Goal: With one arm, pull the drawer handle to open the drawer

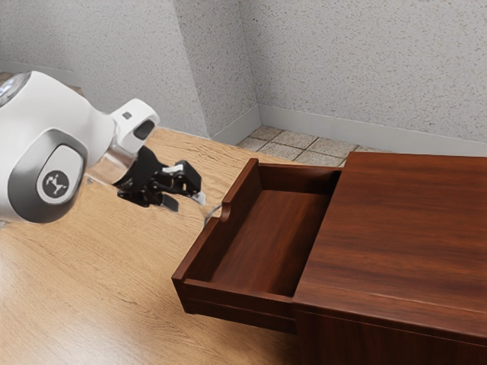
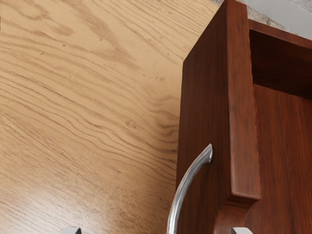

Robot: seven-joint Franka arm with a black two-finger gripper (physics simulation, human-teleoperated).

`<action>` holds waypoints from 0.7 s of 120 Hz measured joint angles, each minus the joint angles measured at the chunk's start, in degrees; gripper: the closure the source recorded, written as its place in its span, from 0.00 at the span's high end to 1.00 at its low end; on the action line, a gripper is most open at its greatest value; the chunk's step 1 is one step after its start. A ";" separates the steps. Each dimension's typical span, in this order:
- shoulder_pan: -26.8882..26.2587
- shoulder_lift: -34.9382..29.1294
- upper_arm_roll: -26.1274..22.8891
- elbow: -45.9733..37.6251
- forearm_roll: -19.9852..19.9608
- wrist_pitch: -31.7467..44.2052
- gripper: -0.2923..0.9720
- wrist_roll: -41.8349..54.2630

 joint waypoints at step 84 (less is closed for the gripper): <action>-9.48 8.97 9.20 27.05 14.38 -45.87 0.76 -54.26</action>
